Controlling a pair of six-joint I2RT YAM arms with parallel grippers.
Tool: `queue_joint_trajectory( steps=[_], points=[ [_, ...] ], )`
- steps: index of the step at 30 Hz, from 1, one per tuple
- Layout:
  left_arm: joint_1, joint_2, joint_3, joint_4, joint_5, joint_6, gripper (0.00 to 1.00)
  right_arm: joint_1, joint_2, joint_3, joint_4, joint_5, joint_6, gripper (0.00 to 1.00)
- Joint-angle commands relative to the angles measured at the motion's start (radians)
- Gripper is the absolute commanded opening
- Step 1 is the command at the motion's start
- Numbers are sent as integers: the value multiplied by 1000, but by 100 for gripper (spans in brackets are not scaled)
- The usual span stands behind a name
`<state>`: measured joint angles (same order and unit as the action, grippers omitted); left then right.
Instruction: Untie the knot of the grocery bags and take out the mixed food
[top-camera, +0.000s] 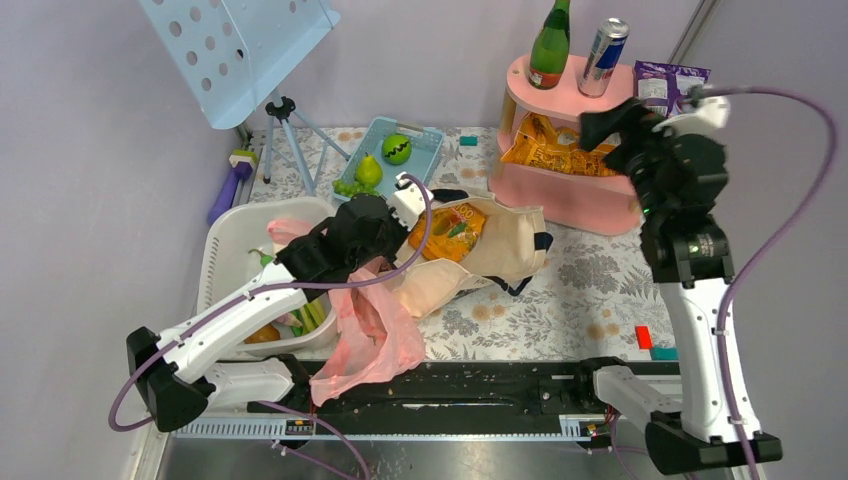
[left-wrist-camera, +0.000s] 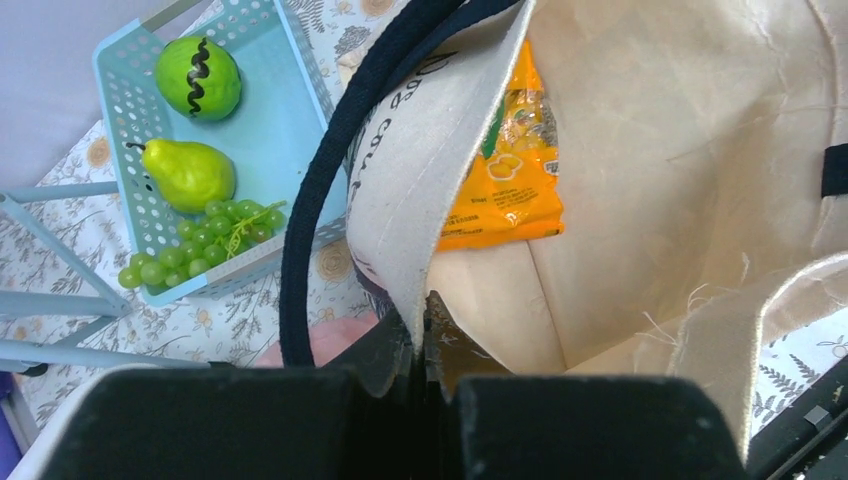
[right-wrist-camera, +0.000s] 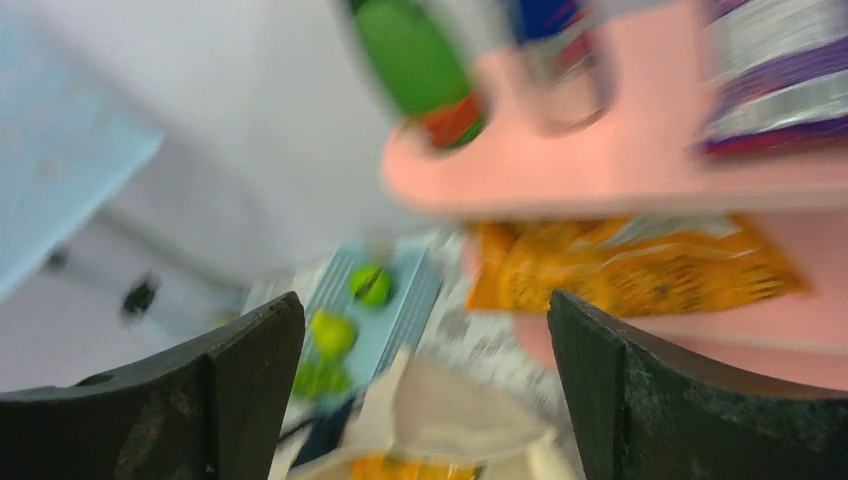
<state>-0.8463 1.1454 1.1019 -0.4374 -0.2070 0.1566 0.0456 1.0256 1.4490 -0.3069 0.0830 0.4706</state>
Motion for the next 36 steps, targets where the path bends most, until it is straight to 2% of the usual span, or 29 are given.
queue_joint_trajectory(
  steps=[1,5,11,15,18,21,23,29,34,36],
  points=[
    [2,-47,11,142,65,-4,0,238,-34,-93,-32,-88,-127,97],
    [19,-44,7,144,99,2,0,403,-79,-257,60,-25,-141,94],
    [40,-55,-14,160,162,33,0,639,-22,-474,175,62,-74,80],
    [49,-78,-41,181,214,47,0,715,83,-617,339,77,28,74],
    [54,-96,-57,191,262,47,0,721,196,-703,520,87,108,79],
    [68,-108,-74,191,297,38,0,721,338,-703,638,130,131,95],
    [83,-108,-85,191,325,21,0,721,439,-682,701,150,129,99],
    [116,-90,-100,204,377,-50,0,757,691,-603,790,292,183,100],
    [133,-58,-66,220,229,-214,0,788,860,-516,698,237,272,99],
    [140,-44,-52,214,212,-268,0,807,886,-498,644,232,266,99]
  ],
)
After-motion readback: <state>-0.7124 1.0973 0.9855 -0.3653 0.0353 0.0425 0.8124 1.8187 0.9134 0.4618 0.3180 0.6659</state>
